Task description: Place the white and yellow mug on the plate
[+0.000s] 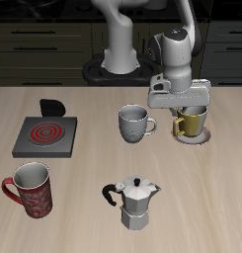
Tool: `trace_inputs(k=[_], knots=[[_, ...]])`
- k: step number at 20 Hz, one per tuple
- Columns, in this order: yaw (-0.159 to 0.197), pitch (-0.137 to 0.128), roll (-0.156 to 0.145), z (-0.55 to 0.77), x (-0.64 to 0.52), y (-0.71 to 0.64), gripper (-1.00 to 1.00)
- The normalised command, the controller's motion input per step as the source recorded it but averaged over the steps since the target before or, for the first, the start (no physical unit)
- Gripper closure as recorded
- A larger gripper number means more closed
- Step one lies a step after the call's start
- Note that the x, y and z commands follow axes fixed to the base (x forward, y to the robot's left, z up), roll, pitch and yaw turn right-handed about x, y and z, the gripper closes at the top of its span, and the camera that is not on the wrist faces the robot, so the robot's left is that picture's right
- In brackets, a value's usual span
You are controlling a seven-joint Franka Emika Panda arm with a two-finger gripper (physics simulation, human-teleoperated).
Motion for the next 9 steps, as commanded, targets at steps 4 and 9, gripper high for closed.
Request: trace_inputs(k=[4, 9], knots=[[-0.012, 0.119, -0.021, -0.5, 0.27, -0.07, -1.0], [-0.003, 0.038, -0.003, -0.2, 0.05, 0.03, -1.0]])
